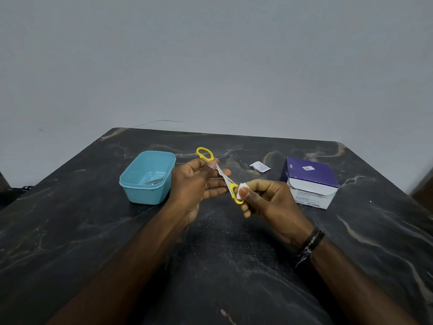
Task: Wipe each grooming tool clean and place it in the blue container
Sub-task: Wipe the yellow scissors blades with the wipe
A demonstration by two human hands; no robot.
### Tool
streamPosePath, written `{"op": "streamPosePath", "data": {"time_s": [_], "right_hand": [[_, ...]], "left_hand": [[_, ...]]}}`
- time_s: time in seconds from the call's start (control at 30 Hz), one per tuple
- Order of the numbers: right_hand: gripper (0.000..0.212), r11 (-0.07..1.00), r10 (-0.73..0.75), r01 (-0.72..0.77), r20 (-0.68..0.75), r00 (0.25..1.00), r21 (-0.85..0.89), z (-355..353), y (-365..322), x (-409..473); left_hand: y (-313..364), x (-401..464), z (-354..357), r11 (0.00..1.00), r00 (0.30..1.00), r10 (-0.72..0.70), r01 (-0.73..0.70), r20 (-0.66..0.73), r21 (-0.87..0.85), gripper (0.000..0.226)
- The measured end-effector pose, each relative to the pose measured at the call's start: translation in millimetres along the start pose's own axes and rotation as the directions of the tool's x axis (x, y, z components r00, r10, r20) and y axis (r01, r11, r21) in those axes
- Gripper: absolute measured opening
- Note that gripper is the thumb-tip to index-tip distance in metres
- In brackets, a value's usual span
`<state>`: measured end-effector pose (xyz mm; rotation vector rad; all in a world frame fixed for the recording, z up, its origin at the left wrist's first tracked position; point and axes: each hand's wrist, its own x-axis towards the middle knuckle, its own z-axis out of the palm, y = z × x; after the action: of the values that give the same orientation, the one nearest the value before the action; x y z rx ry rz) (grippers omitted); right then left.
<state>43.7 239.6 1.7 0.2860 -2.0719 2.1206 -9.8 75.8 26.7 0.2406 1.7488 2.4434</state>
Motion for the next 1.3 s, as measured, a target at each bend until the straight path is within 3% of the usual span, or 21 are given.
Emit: {"op": "streamPosePath", "data": {"time_s": [0.4,0.67,0.83,1.03,1.3], "right_hand": [[0.022,0.999,0.037,-0.036,-0.057,0.998,0.014,8.3,3.5,-3.6],[0.021,0.997,0.068,-0.068,0.0,0.998,0.03,14.6,-1.3,-4.0],[0.021,0.995,0.081,-0.076,-0.087,0.993,0.063,4.5,-7.9,0.2],[0.015,0.999,0.032,-0.025,-0.268,0.963,0.03,-10.7,-12.6,3.7],[0.008,0.996,0.083,-0.073,-0.285,0.955,0.044,-10.7,-14.3,4.7]], "left_hand": [[-12.3,-4.0,10.7,0.971,0.992,-0.025,-0.006,-0.126,-0.239,0.014],[-13.3,-4.1,12.4,0.962,0.992,-0.032,-0.003,-0.123,-0.272,0.016],[-6.5,-0.3,7.5,0.959,0.993,-0.018,-0.017,-0.12,-0.284,0.012],[-5.6,-0.6,4.5,0.969,0.997,-0.076,0.065,-0.035,-0.239,0.021],[-10.3,-2.2,5.9,0.986,0.987,-0.137,0.144,0.087,-0.083,0.021]]}}
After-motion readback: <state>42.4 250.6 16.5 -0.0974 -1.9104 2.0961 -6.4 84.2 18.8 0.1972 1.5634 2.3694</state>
